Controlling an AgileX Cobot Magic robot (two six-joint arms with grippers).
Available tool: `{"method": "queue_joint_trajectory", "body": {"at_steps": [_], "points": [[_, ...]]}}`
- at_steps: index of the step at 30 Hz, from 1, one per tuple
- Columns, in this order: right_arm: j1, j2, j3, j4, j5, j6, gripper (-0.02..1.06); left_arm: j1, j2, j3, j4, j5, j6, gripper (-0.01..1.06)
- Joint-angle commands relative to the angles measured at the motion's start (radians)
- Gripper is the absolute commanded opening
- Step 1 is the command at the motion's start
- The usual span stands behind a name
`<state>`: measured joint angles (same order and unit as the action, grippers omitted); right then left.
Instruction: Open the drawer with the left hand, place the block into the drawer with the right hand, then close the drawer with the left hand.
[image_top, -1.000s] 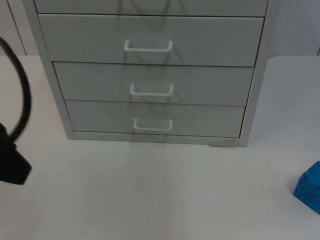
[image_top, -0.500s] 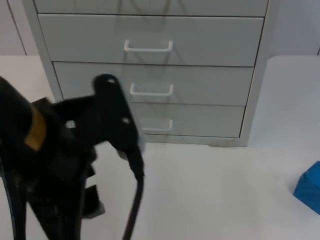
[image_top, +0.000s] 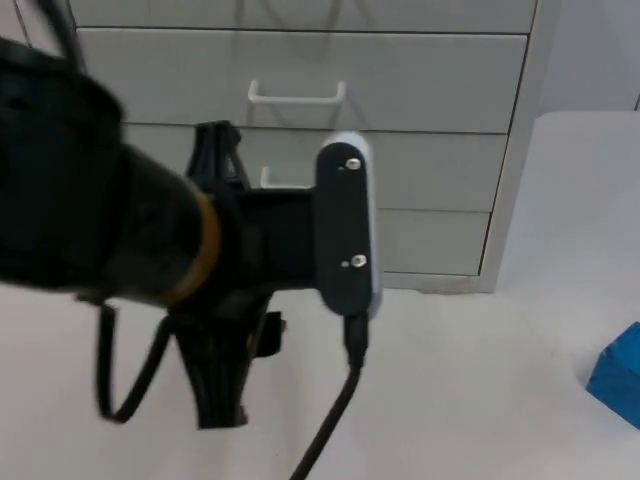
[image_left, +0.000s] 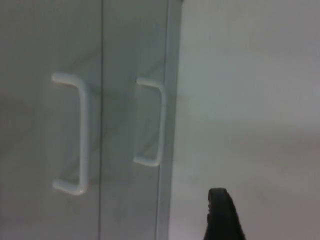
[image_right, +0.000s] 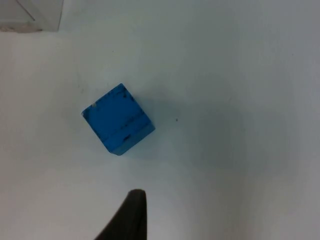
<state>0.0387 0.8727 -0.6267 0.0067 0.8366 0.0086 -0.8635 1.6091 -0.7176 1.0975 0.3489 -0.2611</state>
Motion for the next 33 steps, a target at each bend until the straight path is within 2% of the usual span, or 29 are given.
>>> {"method": "queue_joint_trajectory", "body": {"at_steps": [1,2,5,10,13,14,17,23,25,27,33], "points": [[-0.008,0.001,-0.006,-0.007,-0.015,-0.001,1.05,-0.006,0.046,-0.037,0.032,0.02,-0.042,0.5],[-0.008,0.001,-0.006,-0.007,-0.015,-0.001,1.05,-0.006,0.099,-0.083,0.032,0.063,-0.056,0.5],[-0.008,0.001,-0.006,-0.007,-0.015,-0.001,1.05,-0.006,0.16,-0.131,0.032,0.105,-0.069,0.5],[-0.008,0.001,-0.006,-0.007,-0.013,-0.001,1.05,-0.006,0.266,-0.192,0.121,0.096,-0.083,0.5],[-0.008,0.001,-0.006,-0.007,-0.011,-0.001,1.05,-0.006,0.324,-0.218,0.256,0.119,-0.215,0.5],[-0.008,0.001,-0.006,-0.007,-0.011,-0.001,1.05,-0.006,0.324,-0.218,0.256,0.119,-0.215,0.5],[-0.008,0.001,-0.006,-0.007,-0.011,-0.001,1.05,-0.006,0.376,-0.227,0.454,0.164,-0.387,0.5],[-0.008,0.001,-0.006,-0.007,-0.011,-0.001,1.05,0.017,0.443,-0.229,0.599,0.173,-0.493,0.5],[-0.008,0.001,-0.006,-0.007,-0.013,-0.001,1.05,0.026,0.452,-0.229,0.625,0.181,-0.516,0.5],[-0.008,0.001,-0.006,-0.007,-0.013,-0.001,1.05,0.042,0.466,-0.229,0.647,0.187,-0.597,0.5],[-0.008,0.001,-0.006,-0.007,-0.019,-0.001,1.05,0.081,0.496,-0.261,0.647,0.157,-0.6,0.47]]}}
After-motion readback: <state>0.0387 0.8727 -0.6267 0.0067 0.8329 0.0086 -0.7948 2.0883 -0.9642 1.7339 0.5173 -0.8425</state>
